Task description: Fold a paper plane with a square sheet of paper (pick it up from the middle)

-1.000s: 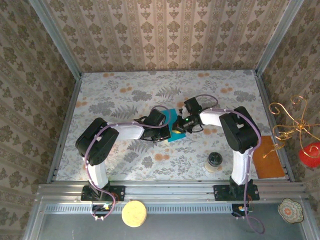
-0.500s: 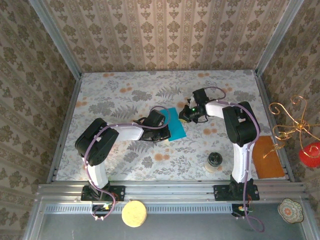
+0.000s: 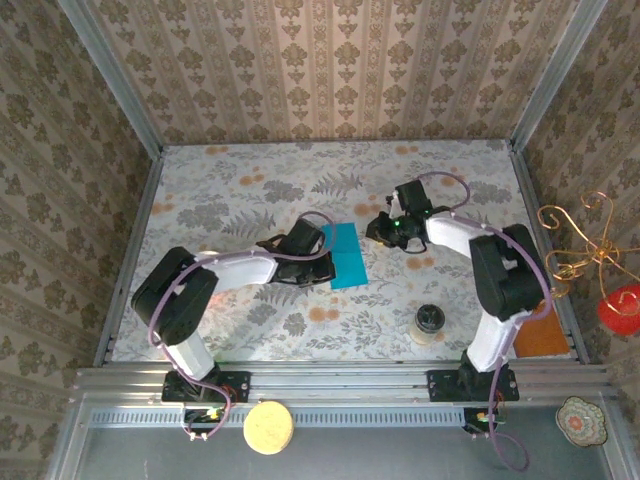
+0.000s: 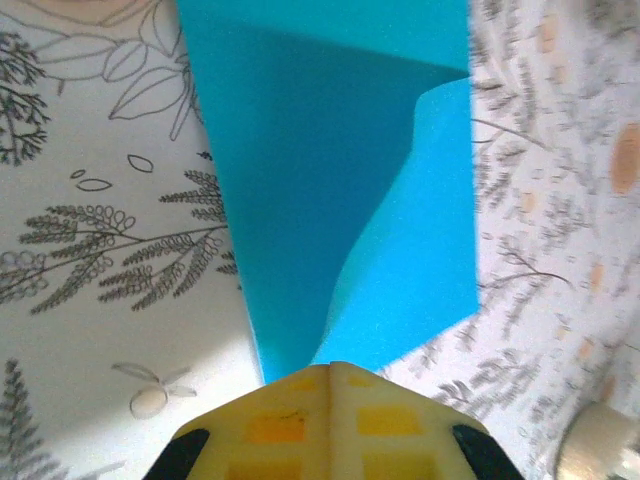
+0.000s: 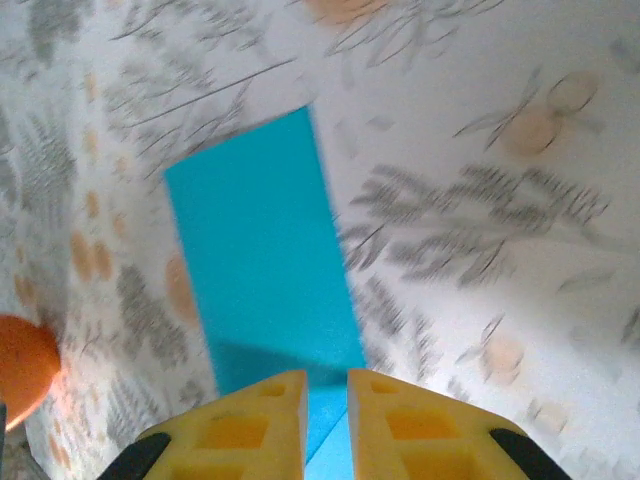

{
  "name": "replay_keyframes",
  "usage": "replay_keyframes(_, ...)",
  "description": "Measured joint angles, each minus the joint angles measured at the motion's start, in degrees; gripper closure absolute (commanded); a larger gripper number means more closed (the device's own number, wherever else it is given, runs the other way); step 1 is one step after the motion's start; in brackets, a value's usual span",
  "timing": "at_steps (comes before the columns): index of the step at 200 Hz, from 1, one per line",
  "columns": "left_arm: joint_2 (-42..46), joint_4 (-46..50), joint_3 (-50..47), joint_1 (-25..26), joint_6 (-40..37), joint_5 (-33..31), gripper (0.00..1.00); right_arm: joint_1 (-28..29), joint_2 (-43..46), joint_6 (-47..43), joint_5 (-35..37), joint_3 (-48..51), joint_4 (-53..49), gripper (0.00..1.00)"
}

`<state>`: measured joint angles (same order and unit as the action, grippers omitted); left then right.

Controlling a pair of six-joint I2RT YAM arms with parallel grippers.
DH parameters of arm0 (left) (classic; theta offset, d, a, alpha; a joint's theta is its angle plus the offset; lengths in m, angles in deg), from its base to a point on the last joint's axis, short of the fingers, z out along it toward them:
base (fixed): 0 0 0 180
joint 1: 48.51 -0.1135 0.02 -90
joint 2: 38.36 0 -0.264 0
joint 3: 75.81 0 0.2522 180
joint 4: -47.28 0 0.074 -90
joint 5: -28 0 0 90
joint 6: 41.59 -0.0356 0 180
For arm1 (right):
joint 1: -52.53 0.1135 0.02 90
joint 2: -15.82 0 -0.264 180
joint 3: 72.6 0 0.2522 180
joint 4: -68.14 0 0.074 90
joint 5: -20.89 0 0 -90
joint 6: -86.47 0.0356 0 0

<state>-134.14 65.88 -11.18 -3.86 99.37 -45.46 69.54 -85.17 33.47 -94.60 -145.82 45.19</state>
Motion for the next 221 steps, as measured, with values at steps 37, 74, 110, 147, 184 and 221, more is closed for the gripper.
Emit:
replay_keyframes(37,3.4,-5.4,-3.5,0.9,1.2,-1.4,0.85,4.7,3.9,0.2,-0.4,6.0,1.9,0.84)
replay_keyframes(74,2.4,-9.9,-4.1,2.6,4.0,-2.5,0.85,6.3,3.7,1.4,-2.4,8.2,2.8,0.78)
replay_keyframes(110,-1.1,-12.0,-3.3,2.6,5.9,-3.7,0.94,6.3,3.1,2.4,-2.9,7.8,3.4,0.83)
replay_keyframes(147,-2.6,-13.1,-3.3,2.6,8.0,-5.1,0.97,6.3,-1.8,2.2,-3.7,3.5,3.3,0.88)
replay_keyframes(184,-2.6,-13.6,-3.3,2.8,8.9,-6.8,0.97,6.3,-6.7,1.4,-4.1,-1.9,2.6,0.89)
replay_keyframes(221,-2.6,-13.6,-3.2,3.0,9.1,-7.4,0.97,6.3,-10.0,0.2,-4.5,-4.4,2.1,0.89)
